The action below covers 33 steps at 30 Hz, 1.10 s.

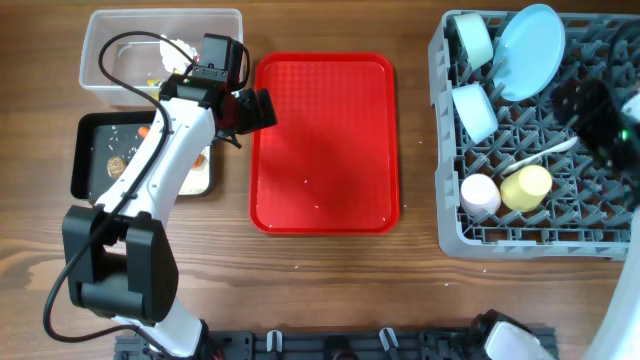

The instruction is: Sort waste into correct bins and load items into the dishwasher rack

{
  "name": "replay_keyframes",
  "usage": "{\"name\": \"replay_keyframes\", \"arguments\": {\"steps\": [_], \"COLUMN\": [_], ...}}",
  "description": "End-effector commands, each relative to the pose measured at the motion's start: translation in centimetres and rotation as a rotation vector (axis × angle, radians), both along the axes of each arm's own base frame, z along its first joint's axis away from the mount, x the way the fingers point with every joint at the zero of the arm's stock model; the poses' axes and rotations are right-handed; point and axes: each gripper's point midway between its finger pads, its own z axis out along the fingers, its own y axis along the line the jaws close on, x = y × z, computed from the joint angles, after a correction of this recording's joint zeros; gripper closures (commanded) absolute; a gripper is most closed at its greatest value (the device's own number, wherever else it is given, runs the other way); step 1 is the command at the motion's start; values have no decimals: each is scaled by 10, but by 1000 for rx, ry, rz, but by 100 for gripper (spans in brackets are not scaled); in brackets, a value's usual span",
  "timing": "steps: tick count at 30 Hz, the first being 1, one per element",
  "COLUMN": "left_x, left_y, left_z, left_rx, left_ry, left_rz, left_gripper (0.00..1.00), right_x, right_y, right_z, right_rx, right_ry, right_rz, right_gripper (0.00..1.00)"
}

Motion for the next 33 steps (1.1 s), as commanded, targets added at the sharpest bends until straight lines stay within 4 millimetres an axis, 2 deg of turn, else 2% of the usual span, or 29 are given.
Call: {"name": "replay_keyframes", "arguments": {"steps": [1,8,14,17,20,23,27,33], "left_x": [2,2,2,2,2,2,2,2], "left_y": [2,2,2,2,2,2,2,2], "left_z": [1,1,1,1,1,1,1,1], "left_rx": [-8,-8,-8,-8,-8,-8,-8,-8], "left_ry": [-4,-4,-4,-4,-4,-4,-4,-4], "left_rz": [18,18,18,18,18,18,18,18], "left_gripper": [0,0,0,0,0,0,0,0], "right_x": [-45,-121,-150,-160,-163,-158,-140,-115], "right_y": [54,91,101,104,98,96,110,136], "right_z": [39,65,81,75,70,78,93,95], "right_rx": [-140,-280,-383,-393,-404,-424,-445,-486], "right_ry": [-156,-240,-327,-306,-268,-306,-433,-584], "right_rz": [308,344,309,305,274,275,383,539], "right_gripper": [0,0,0,0,0,0,0,0]}}
